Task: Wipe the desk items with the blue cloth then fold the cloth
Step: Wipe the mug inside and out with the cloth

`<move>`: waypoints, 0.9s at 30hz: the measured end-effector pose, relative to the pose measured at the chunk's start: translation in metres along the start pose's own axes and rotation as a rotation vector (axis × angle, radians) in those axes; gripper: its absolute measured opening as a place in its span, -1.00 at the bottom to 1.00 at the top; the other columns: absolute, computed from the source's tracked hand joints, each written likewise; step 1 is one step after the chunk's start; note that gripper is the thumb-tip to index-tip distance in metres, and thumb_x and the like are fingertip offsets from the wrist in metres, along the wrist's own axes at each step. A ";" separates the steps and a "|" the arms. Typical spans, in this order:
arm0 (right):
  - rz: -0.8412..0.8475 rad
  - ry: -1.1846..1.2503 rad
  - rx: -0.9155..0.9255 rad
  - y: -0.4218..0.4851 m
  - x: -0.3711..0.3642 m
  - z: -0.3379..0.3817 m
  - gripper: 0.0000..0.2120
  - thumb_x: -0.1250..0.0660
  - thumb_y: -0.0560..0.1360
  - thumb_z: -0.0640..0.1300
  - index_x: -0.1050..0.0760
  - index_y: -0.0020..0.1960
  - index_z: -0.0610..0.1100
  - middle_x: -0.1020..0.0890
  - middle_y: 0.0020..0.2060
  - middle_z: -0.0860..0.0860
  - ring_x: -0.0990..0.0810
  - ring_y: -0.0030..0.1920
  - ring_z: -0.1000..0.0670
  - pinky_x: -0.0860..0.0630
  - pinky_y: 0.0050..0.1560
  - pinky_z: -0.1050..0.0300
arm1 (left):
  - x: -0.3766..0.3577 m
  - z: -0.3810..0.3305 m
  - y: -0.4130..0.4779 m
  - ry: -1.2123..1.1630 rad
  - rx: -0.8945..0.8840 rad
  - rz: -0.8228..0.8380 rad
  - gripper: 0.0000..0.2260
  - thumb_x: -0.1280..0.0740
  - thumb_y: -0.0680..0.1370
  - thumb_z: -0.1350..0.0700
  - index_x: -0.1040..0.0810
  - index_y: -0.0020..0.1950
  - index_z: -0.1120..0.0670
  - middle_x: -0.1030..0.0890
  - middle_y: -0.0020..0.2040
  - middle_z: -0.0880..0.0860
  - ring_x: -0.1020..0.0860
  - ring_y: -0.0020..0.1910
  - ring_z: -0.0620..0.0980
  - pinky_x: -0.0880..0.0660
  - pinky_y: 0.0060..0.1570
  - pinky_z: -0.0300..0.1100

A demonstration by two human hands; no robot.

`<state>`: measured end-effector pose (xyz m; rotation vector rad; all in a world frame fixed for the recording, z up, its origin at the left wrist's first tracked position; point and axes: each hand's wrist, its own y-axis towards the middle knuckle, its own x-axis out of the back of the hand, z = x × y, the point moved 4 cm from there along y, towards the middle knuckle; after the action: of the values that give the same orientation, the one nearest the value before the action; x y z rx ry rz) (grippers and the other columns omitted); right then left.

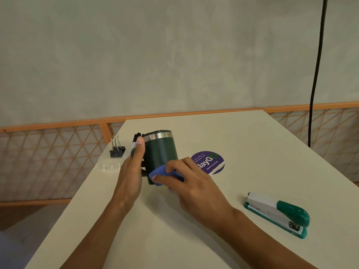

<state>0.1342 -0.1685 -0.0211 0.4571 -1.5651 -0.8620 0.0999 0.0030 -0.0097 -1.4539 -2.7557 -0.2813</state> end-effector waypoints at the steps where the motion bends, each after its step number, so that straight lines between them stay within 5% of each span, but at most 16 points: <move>1: 0.005 0.003 0.007 -0.001 0.001 -0.001 -0.54 -0.53 0.51 -0.33 -0.62 0.33 0.01 -0.53 0.19 0.03 -0.48 0.12 0.00 -0.49 -0.07 0.17 | 0.001 0.002 0.001 -0.006 0.008 -0.009 -0.36 -0.05 0.55 -0.59 -0.62 0.33 -0.23 -0.76 0.12 -0.08 -0.72 0.14 -0.06 -0.63 0.17 -0.02; 7: -0.065 0.087 -0.039 -0.009 0.004 -0.009 -0.50 -0.54 0.50 -0.34 -0.61 0.38 -0.01 -0.52 0.22 0.01 -0.52 0.14 -0.02 -0.62 -0.06 0.04 | 0.006 0.008 0.005 -0.237 0.088 -0.127 -0.52 -0.14 0.65 -0.38 -0.60 0.34 -0.12 -0.76 0.18 0.02 -0.76 0.12 0.05 -0.67 0.04 0.04; 12: -0.210 0.188 -0.218 -0.011 0.004 -0.018 -0.64 -0.18 0.76 -0.07 -0.55 0.49 -0.03 -0.51 0.19 0.02 -0.49 -0.05 0.11 -0.49 -0.04 0.31 | 0.007 0.013 0.005 -0.514 0.180 -0.238 -0.71 -0.26 0.72 -0.09 -0.67 0.29 0.00 -0.71 0.26 0.10 -0.68 0.28 0.16 -0.64 0.21 0.19; 14: -0.243 0.253 -0.256 -0.012 0.001 -0.017 -0.64 -0.22 0.74 -0.07 -0.55 0.50 -0.04 -0.54 0.18 -0.01 -0.53 -0.01 0.08 -0.51 -0.03 0.31 | 0.007 0.017 0.006 -0.507 0.188 -0.244 -0.72 -0.24 0.71 -0.09 -0.67 0.25 -0.02 -0.68 0.32 0.14 -0.67 0.31 0.19 -0.60 0.28 0.24; 21: -0.293 0.419 -0.396 -0.010 -0.005 -0.010 -0.66 -0.36 0.70 -0.09 -0.59 0.47 0.00 -0.59 0.16 0.05 -0.56 0.10 0.07 -0.56 0.00 0.29 | 0.007 0.023 0.006 -0.411 0.159 -0.254 -0.67 -0.14 0.76 -0.08 -0.67 0.07 -0.03 -0.76 0.02 0.06 -0.72 -0.07 0.03 -0.62 0.07 0.06; 27: -0.321 0.525 -0.522 -0.007 -0.005 -0.018 -0.68 -0.34 0.71 -0.06 -0.61 0.45 0.01 -0.62 0.15 0.09 -0.60 0.15 0.04 -0.58 0.06 0.27 | 0.003 0.025 0.005 -0.372 0.180 -0.235 -0.64 -0.17 0.75 -0.12 -0.65 -0.04 0.01 -0.74 -0.14 0.00 -0.67 -0.11 0.06 -0.59 0.02 0.02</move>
<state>0.1517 -0.1741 -0.0296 0.5055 -0.7564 -1.2338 0.1039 0.0118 -0.0333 -1.2485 -3.1439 0.2594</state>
